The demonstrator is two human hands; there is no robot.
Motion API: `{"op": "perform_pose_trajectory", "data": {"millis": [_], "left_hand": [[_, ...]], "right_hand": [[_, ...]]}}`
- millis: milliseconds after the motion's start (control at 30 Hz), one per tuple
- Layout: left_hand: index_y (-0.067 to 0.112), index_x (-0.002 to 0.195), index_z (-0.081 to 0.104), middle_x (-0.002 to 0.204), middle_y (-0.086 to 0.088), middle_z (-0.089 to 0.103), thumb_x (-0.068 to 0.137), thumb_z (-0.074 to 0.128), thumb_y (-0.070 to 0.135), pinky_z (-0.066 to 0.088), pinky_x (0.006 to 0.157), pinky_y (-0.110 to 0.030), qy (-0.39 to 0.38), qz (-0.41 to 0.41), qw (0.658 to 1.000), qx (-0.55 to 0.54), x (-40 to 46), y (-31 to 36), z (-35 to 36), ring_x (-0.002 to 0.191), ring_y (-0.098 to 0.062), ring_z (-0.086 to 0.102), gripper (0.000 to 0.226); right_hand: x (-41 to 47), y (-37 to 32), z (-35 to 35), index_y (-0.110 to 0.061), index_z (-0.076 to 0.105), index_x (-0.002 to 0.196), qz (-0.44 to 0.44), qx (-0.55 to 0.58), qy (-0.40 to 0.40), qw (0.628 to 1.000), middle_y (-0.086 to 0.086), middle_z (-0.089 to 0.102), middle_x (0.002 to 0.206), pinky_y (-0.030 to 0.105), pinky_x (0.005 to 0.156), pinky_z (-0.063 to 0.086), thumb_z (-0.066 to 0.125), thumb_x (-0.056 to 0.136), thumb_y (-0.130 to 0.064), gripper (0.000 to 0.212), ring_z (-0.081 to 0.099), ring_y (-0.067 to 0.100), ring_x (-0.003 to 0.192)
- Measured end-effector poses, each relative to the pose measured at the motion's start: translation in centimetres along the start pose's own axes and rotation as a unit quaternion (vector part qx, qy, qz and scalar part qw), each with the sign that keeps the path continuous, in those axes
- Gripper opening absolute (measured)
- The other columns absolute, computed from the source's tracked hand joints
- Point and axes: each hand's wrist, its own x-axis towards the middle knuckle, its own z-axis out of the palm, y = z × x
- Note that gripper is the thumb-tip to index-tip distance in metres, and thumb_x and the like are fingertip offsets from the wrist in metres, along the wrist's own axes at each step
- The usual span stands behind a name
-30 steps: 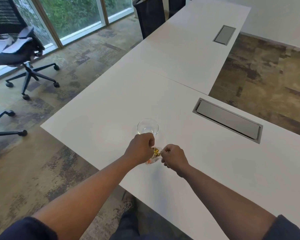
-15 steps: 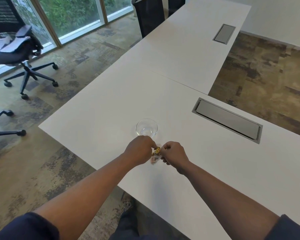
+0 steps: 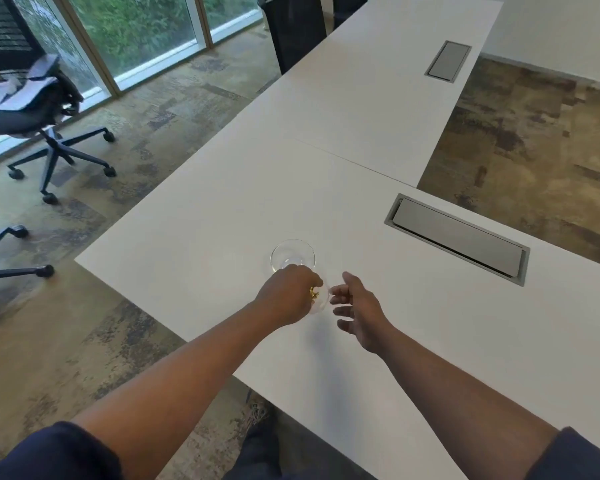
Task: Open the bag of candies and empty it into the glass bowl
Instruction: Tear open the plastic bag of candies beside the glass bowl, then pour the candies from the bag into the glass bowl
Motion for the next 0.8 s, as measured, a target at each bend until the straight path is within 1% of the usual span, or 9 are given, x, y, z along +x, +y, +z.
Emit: {"op": "perform_pose_trajectory", "data": {"millis": [67,100,200,300,400,500,567,667,800], "left_hand": [[0.011,0.108,0.077,0.11,-0.013,0.077,0.087,0.06,0.004,0.062,0.079,-0.042,0.007,0.011,1.0,-0.013,0.4,0.2,-0.7,0.093,-0.032,0.072,0.027],[0.014,0.109,0.079,0.109,-0.008,0.078,0.087,0.06,0.005,0.06,0.075,-0.035,0.015,0.016,0.999,-0.036,0.6,0.3,-1.1,0.09,-0.025,0.073,0.03],[0.024,0.116,0.078,0.098,0.012,0.07,0.089,0.062,0.007,0.041,0.064,-0.008,0.035,0.027,0.991,-0.126,1.3,0.6,-2.3,0.071,0.01,0.062,0.036],[0.029,0.111,0.08,0.093,0.022,0.066,0.091,0.066,0.009,0.044,0.064,-0.012,0.041,0.045,0.981,-0.182,1.8,0.9,-3.4,0.074,0.017,0.06,0.032],[0.032,0.102,0.082,0.089,0.026,0.07,0.089,0.066,0.008,0.055,0.07,-0.024,0.031,0.063,0.978,-0.194,2.0,0.6,-4.2,0.078,0.006,0.066,0.031],[0.029,0.1,0.083,0.1,0.011,0.08,0.09,0.063,0.003,0.061,0.085,-0.038,0.03,0.073,0.981,-0.18,2.4,-0.2,-4.4,0.09,-0.01,0.072,0.034],[0.025,0.101,0.083,0.106,0.004,0.081,0.092,0.062,0.001,0.06,0.089,-0.041,0.042,0.076,0.983,-0.164,2.7,-0.8,-4.4,0.096,-0.015,0.072,0.034],[0.023,0.099,0.084,0.104,0.003,0.082,0.093,0.063,0.002,0.06,0.087,-0.04,0.048,0.083,0.982,-0.163,3.3,-1.7,-4.0,0.096,-0.017,0.073,0.031],[0.027,0.091,0.081,0.088,0.023,0.076,0.089,0.065,0.007,0.06,0.08,-0.03,0.074,0.032,0.963,-0.255,4.3,-3.3,-3.1,0.087,-0.002,0.073,0.026]], "right_hand": [[0.8,0.2,0.0,-0.014,0.074,0.102,0.041,0.067,-0.008,0.997,0.004,0.069,0.105,0.039,0.074,0.056,0.056,0.095,-0.061,0.051,0.063,0.024,0.092],[1.2,0.3,0.0,-0.013,0.073,0.108,0.056,0.093,-0.012,0.994,0.006,0.067,0.113,0.043,0.079,0.058,0.054,0.097,-0.061,0.052,0.063,0.026,0.099],[2.0,0.2,0.3,-0.013,0.069,0.125,0.088,0.171,-0.051,0.98,0.011,0.066,0.127,0.057,0.095,0.056,0.048,0.099,-0.064,0.061,0.064,0.033,0.115],[2.3,-0.4,0.5,-0.016,0.071,0.13,0.102,0.266,-0.123,0.951,0.016,0.071,0.133,0.063,0.097,0.054,0.048,0.096,-0.068,0.066,0.063,0.041,0.128],[2.7,-1.4,1.0,-0.013,0.08,0.115,0.106,0.307,-0.145,0.935,0.018,0.075,0.125,0.05,0.084,0.06,0.05,0.095,-0.065,0.064,0.071,0.042,0.112],[3.5,-2.1,1.5,-0.01,0.085,0.095,0.099,0.312,-0.13,0.936,0.016,0.078,0.106,0.039,0.073,0.059,0.047,0.097,-0.061,0.064,0.075,0.035,0.088],[3.9,-2.4,1.6,-0.01,0.085,0.088,0.089,0.29,-0.115,0.946,0.015,0.079,0.1,0.036,0.069,0.058,0.047,0.097,-0.057,0.061,0.074,0.031,0.079],[4.4,-2.5,1.7,-0.012,0.085,0.088,0.081,0.26,-0.088,0.958,0.015,0.079,0.102,0.037,0.07,0.06,0.046,0.095,-0.049,0.054,0.074,0.031,0.078],[5.4,-2.8,2.0,-0.014,0.074,0.101,0.059,0.259,-0.018,0.964,0.012,0.075,0.105,0.036,0.074,0.056,0.046,0.093,-0.043,0.041,0.069,0.028,0.088]]}}
